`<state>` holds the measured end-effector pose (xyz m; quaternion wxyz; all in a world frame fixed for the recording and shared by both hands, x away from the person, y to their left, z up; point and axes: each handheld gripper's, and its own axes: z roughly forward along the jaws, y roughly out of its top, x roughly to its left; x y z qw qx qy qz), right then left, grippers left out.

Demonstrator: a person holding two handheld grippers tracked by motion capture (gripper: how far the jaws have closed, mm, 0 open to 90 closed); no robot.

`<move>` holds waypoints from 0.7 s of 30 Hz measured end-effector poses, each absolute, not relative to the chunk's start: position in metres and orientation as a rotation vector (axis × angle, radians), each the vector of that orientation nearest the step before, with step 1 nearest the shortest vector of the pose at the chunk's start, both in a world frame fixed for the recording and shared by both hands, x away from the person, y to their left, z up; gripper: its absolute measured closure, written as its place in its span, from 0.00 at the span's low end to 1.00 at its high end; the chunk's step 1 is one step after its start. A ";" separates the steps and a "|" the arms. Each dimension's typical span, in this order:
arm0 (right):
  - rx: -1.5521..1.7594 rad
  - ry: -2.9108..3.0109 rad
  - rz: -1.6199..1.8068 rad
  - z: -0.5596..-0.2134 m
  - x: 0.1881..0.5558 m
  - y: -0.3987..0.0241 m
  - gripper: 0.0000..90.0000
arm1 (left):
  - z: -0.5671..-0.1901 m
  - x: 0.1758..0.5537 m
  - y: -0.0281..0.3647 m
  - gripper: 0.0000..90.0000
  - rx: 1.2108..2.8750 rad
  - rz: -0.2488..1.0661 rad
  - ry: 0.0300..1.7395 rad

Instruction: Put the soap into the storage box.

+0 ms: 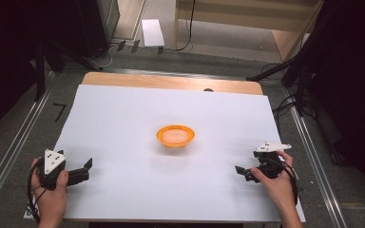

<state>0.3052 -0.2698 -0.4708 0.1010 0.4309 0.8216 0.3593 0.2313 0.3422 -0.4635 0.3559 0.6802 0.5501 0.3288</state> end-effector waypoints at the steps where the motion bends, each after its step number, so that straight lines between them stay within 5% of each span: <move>1: 1.278 2.419 1.059 -0.472 0.303 -0.272 0.00 | -0.463 0.231 0.342 0.00 1.757 0.850 1.421; 21: 1.349 2.263 1.114 -0.483 0.267 -0.323 0.00 | -0.463 0.231 0.343 0.00 1.749 0.844 1.424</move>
